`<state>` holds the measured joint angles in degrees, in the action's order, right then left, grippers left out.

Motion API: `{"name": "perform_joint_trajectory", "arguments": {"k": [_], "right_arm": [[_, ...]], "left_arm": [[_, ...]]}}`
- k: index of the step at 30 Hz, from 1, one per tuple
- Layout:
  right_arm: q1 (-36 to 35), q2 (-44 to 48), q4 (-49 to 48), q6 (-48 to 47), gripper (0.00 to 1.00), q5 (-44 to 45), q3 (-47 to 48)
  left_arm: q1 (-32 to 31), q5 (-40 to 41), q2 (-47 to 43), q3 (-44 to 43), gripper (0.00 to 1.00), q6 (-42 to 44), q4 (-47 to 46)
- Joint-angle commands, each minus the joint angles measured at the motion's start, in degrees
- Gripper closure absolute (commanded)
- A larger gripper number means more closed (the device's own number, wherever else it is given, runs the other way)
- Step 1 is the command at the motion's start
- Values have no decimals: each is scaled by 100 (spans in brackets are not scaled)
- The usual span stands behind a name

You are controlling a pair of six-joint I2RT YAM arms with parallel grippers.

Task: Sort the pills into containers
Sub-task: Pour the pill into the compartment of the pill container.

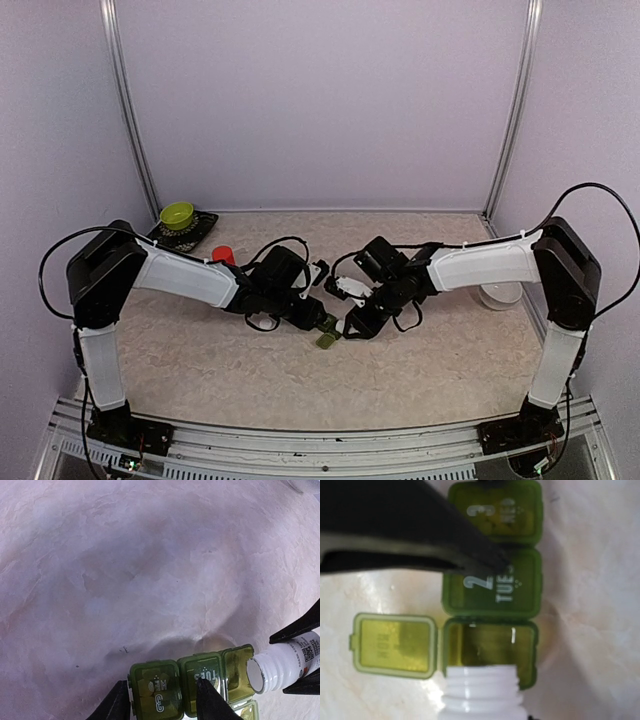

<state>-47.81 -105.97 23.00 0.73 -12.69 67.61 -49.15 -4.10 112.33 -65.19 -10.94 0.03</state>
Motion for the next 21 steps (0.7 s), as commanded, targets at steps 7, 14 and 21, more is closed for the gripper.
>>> {"name": "perform_joint_trajectory", "arguments": {"k": [7, 14, 21], "right_arm": [[59, -205, 879, 37, 100, -99, 596], [54, -288, 1160, -15, 100, -115, 822], [48, -403, 1370, -47, 100, -118, 1020]], "left_arm": [[28, 6, -146, 88, 56, -35, 58], [26, 9, -159, 111, 56, -47, 41], [28, 17, -177, 113, 56, -48, 41]]}}
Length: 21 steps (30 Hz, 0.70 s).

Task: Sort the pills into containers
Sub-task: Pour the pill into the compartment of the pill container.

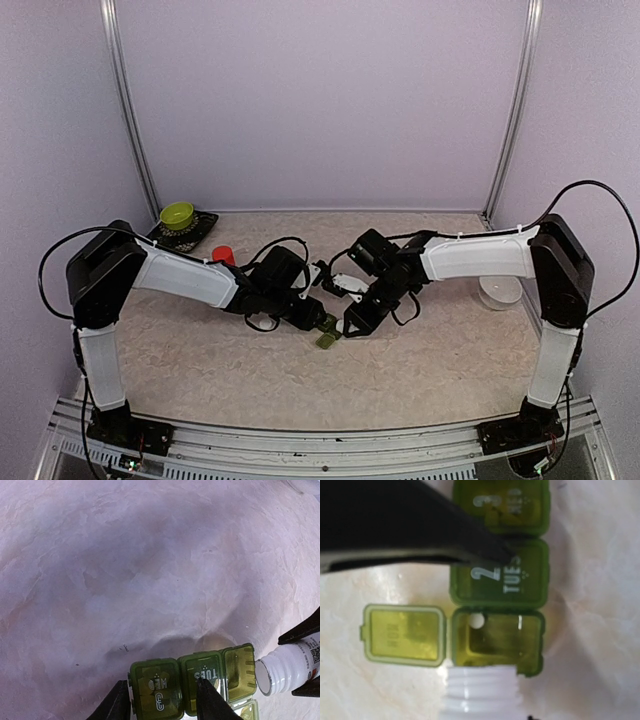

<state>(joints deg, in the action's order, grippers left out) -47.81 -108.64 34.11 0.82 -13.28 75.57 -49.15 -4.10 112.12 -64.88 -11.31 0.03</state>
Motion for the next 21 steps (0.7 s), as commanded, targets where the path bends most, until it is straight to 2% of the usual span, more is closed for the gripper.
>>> {"name": "perform_joint_trajectory", "arguments": {"k": [1, 21], "right_arm": [[43, -162, 285, -63, 100, -67, 254], [28, -684, 1113, -15, 100, 119, 922]], "left_arm": [[28, 20, -155, 88, 56, -11, 41], [15, -3, -258, 181, 56, -59, -33]]}}
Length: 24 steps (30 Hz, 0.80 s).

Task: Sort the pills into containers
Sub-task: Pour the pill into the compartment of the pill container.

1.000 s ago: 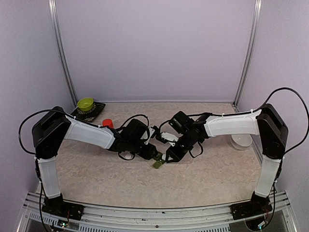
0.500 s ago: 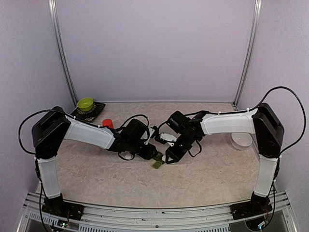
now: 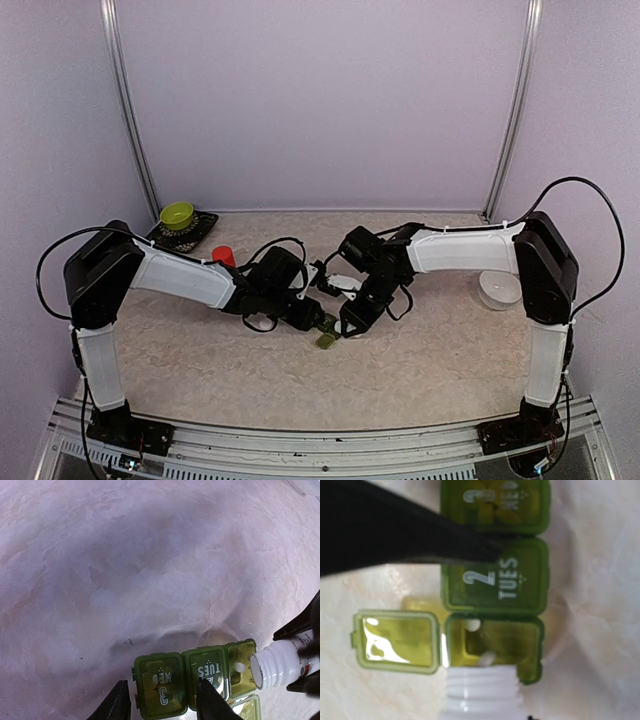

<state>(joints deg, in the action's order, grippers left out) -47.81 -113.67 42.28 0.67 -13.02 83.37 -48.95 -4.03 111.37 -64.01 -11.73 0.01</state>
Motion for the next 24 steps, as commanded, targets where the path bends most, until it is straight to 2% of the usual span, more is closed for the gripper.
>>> {"name": "perform_joint_trajectory", "arguments": {"k": [1, 21, 24], "right_arm": [[32, -182, 302, 3, 100, 99, 153], [35, -12, 112, 155, 100, 304, 159], [41, 46, 54, 151, 100, 84, 154]], "left_arm": [[-9, -10, -186, 95, 56, -15, -40], [-18, -19, -186, 161, 56, -33, -126], [-18, -18, -195, 161, 56, -32, -124]]}}
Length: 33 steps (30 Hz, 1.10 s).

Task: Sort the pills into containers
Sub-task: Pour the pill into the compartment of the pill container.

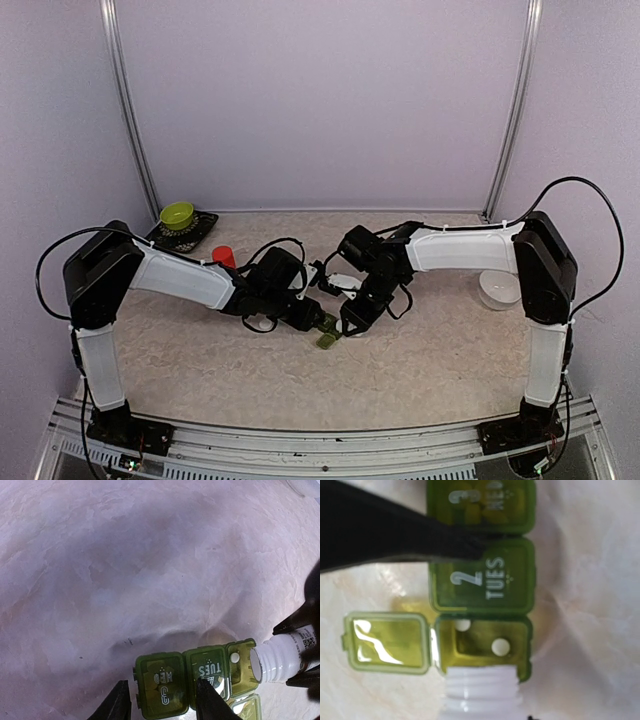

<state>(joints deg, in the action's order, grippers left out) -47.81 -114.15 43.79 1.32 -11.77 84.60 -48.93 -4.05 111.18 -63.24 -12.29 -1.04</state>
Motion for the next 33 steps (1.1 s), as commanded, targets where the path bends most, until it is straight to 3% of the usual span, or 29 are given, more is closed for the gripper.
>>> {"name": "perform_joint_trajectory", "arguments": {"k": [1, 16, 33], "right_arm": [[36, 51, -49, 80, 100, -1, 76], [110, 411, -503, 183, 100, -144, -273], [82, -17, -53, 17, 100, -213, -123]], "left_arm": [[-20, -9, -175, 84, 56, 21, -19], [-20, -8, -173, 84, 56, 17, -14], [-20, 18, -184, 68, 56, 36, 33]]}}
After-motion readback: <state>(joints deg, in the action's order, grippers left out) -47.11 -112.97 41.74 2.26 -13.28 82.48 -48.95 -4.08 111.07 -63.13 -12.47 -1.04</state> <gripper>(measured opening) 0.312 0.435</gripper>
